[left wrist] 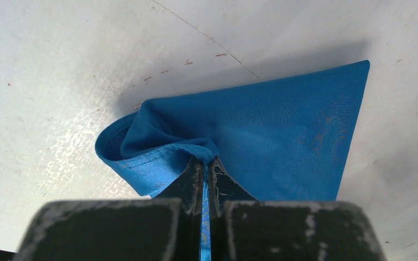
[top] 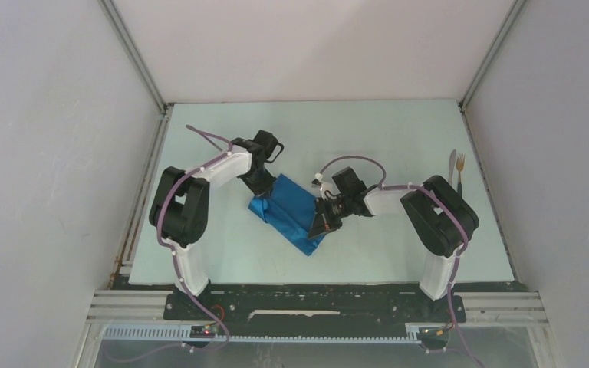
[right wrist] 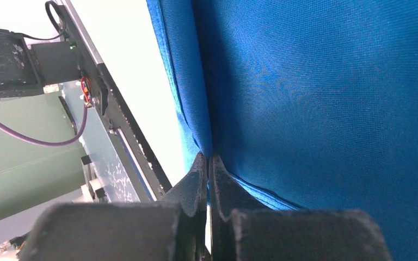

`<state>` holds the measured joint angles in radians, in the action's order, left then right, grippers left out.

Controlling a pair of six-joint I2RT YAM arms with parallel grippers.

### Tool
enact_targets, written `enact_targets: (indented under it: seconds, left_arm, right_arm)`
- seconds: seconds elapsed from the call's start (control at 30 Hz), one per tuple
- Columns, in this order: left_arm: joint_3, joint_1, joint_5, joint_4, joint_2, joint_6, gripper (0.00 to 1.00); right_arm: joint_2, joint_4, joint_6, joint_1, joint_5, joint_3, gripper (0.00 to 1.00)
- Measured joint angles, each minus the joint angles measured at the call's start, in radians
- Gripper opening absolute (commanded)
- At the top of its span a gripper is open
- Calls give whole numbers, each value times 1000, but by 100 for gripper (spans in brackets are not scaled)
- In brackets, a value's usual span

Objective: Fold the napkin into a case and place the utensils inside
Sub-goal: Fold the 2/3-rectangle-folded napkin.

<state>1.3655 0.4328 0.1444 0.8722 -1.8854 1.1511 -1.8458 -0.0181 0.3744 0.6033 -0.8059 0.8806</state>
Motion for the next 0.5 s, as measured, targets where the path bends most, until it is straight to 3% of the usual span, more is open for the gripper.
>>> enact_targets:
  seconds: [0.5]
  left_arm:
    - [-34, -25, -14, -57, 0, 1, 0]
  right_arm:
    - [0, -77, -33, -7, 19, 60, 4]
